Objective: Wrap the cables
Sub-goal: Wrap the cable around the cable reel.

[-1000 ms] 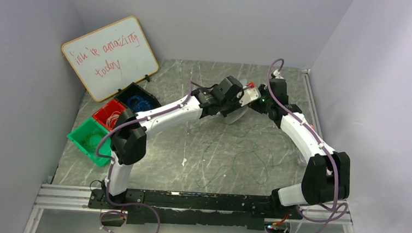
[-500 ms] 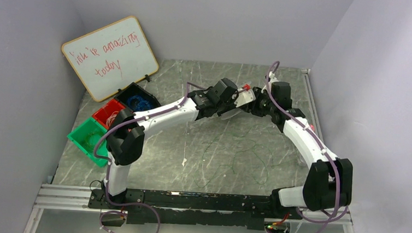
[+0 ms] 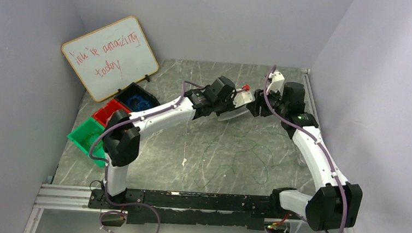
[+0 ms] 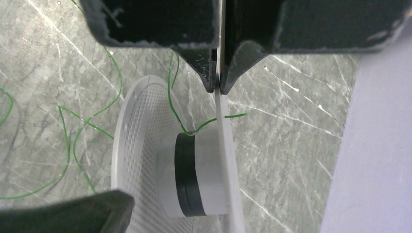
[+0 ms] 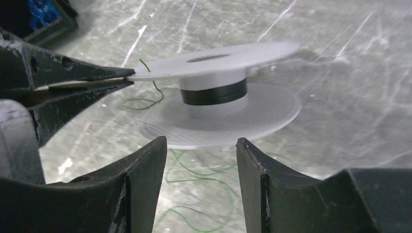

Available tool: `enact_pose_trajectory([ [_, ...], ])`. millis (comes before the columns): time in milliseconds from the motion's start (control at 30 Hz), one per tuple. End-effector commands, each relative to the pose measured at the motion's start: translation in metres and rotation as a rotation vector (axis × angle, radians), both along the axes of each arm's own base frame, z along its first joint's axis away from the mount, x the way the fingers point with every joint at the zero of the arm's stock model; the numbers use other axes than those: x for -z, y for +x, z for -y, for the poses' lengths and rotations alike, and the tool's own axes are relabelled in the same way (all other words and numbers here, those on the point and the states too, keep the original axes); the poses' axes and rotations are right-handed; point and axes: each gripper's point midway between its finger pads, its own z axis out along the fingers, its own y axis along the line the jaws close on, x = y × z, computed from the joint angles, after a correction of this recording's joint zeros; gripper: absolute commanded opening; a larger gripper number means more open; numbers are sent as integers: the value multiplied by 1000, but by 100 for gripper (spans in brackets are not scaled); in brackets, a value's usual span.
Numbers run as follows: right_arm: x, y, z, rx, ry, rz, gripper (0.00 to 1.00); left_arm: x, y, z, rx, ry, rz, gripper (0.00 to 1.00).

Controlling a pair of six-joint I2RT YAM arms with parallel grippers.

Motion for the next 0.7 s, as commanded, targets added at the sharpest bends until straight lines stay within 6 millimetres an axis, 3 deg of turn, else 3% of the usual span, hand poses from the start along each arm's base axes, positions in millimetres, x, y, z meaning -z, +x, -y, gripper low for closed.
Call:
enact_pose_trajectory([
  [0,-40,-20,-15,-276,-149,236,60,-4,-7,4,42,-6,-8,3],
  [367,-15,-48,-6,-593,-427,436,58,-5,-11,4,75,-8,-16,3],
  [667,-10,-58,0,-746,-400,537,59,-13,-10,-3,109,-48,-45,2],
])
